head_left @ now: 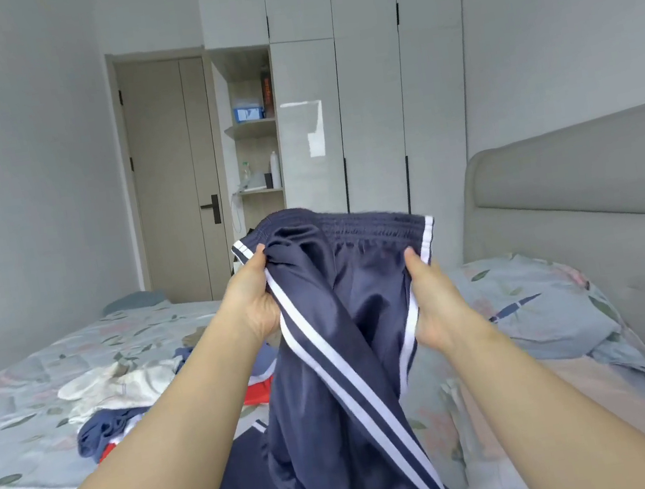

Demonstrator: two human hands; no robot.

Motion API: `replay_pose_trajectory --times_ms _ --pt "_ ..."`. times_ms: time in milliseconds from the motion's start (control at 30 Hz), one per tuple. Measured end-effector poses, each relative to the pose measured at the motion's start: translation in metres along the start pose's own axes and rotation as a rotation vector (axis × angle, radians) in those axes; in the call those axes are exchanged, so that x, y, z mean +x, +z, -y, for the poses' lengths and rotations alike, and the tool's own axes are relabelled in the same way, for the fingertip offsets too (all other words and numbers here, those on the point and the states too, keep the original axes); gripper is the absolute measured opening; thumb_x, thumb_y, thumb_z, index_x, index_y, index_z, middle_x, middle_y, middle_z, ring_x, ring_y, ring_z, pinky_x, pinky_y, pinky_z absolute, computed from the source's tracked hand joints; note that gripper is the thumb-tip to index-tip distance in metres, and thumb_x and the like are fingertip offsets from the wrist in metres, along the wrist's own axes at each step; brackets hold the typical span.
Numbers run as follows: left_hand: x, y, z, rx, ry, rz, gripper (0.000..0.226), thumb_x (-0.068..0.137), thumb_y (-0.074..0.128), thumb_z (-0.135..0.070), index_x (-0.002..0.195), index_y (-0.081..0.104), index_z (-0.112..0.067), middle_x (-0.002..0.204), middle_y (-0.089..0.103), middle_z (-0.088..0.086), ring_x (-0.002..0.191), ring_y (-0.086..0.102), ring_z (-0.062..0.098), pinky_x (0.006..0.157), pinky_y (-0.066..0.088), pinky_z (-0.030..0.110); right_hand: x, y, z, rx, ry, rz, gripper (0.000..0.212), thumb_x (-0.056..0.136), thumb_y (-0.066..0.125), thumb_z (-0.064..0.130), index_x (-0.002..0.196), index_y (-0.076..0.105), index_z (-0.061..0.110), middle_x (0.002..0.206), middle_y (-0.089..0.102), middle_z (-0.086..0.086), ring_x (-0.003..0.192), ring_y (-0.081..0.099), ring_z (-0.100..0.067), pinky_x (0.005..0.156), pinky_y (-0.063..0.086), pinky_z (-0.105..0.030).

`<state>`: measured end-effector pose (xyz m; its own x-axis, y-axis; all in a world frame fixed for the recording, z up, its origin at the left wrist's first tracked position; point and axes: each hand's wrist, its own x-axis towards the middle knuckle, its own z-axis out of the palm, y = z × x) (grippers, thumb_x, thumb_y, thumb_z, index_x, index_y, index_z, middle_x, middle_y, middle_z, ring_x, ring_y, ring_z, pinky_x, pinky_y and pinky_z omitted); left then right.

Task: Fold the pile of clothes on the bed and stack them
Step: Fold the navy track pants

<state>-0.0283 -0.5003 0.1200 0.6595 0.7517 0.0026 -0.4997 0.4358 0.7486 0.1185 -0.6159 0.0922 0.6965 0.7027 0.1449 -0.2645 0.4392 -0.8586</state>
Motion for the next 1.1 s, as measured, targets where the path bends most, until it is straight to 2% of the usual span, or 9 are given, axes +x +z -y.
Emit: replay_pose_trajectory --times_ms 133,233,367,500,567,667,833,967,1100 --pt "-0.009 0.034 -0.02 -0.055 0.089 0.05 0.046 0.101 0.038 -0.039 0.115 0.057 0.0 0.103 0.066 0.017 0.088 0.064 0.029 0.067 0.049 0.041 0.002 0.033 0.06 0.185 -0.081 0.02 0.04 0.099 0.043 0.038 0.135 0.047 0.02 0.119 0.065 -0.006 0.097 0.068 -0.026 0.063 0.059 -0.038" --pt "-0.023 0.067 -0.043 -0.101 0.165 0.179 0.045 0.101 0.037 -0.039 0.108 0.056 0.001 0.11 0.062 0.018 0.098 0.062 0.028 0.07 0.05 0.042 -0.011 0.053 0.114 0.308 -0.261 0.092 0.041 0.098 0.043 0.04 0.133 0.048 0.019 0.123 0.063 -0.01 0.101 0.067 -0.029 0.076 0.057 -0.046" --pt "-0.034 0.106 -0.08 -0.185 0.327 0.325 0.047 0.101 0.04 -0.036 0.131 0.05 -0.002 0.126 0.06 0.021 0.114 0.059 0.034 0.097 0.048 0.047 -0.043 0.072 0.176 0.428 -0.562 0.176 0.03 0.099 0.043 0.035 0.126 0.049 0.023 0.123 0.062 -0.008 0.107 0.065 -0.027 0.092 0.052 -0.047" --pt "-0.042 0.112 -0.097 -0.17 0.464 0.3 0.038 0.099 0.046 -0.03 0.134 0.046 -0.015 0.124 0.062 0.015 0.105 0.065 0.031 0.082 0.056 0.049 -0.064 0.074 0.187 0.217 -0.748 0.164 0.029 0.098 0.045 0.031 0.124 0.049 0.022 0.13 0.058 -0.005 0.119 0.057 -0.023 0.103 0.044 -0.045" --pt "-0.045 0.096 -0.089 -0.017 0.5 0.216 0.026 0.101 0.043 -0.026 0.126 0.048 -0.02 0.114 0.066 0.01 0.091 0.069 0.025 0.069 0.059 0.04 -0.062 0.062 0.175 -0.005 -0.71 0.061 0.037 0.092 0.053 0.035 0.124 0.054 0.016 0.128 0.06 -0.006 0.118 0.058 -0.022 0.104 0.043 -0.046" --pt "-0.044 0.059 -0.069 0.358 0.504 0.083 0.018 0.102 0.041 -0.025 0.118 0.05 -0.023 0.099 0.066 0.002 0.078 0.066 0.016 0.058 0.053 0.029 -0.053 0.034 0.151 -0.249 -0.48 0.012 0.011 0.093 0.059 0.021 0.099 0.063 0.013 0.103 0.07 -0.008 0.088 0.067 -0.021 0.089 0.054 -0.04" --pt "-0.018 0.005 -0.041 0.521 0.281 -0.118 0.022 0.1 0.047 -0.022 0.117 0.056 -0.012 0.102 0.066 0.013 0.077 0.062 0.024 0.066 0.051 0.033 -0.036 0.001 0.1 -0.423 -0.134 0.021 0.028 0.091 0.063 0.023 0.112 0.062 0.005 0.102 0.071 -0.011 0.084 0.069 -0.024 0.069 0.055 -0.031" --pt "-0.007 -0.001 -0.008 0.446 0.141 -0.2 0.025 0.099 0.049 -0.018 0.117 0.057 -0.003 0.085 0.063 0.012 0.069 0.059 0.023 0.059 0.048 0.032 -0.023 0.001 0.059 -0.455 -0.173 -0.123 0.016 0.095 0.056 0.024 0.096 0.061 0.009 0.095 0.066 -0.008 0.08 0.063 -0.022 0.069 0.051 -0.028" --pt "-0.002 0.02 0.023 0.326 0.093 -0.149 0.029 0.099 0.045 -0.014 0.121 0.053 0.003 0.1 0.064 0.018 0.081 0.063 0.028 0.069 0.052 0.037 -0.022 0.015 0.024 -0.585 -0.366 -0.102 0.013 0.097 0.05 0.027 0.089 0.056 0.018 0.09 0.061 -0.003 0.087 0.057 -0.021 0.08 0.048 -0.035"
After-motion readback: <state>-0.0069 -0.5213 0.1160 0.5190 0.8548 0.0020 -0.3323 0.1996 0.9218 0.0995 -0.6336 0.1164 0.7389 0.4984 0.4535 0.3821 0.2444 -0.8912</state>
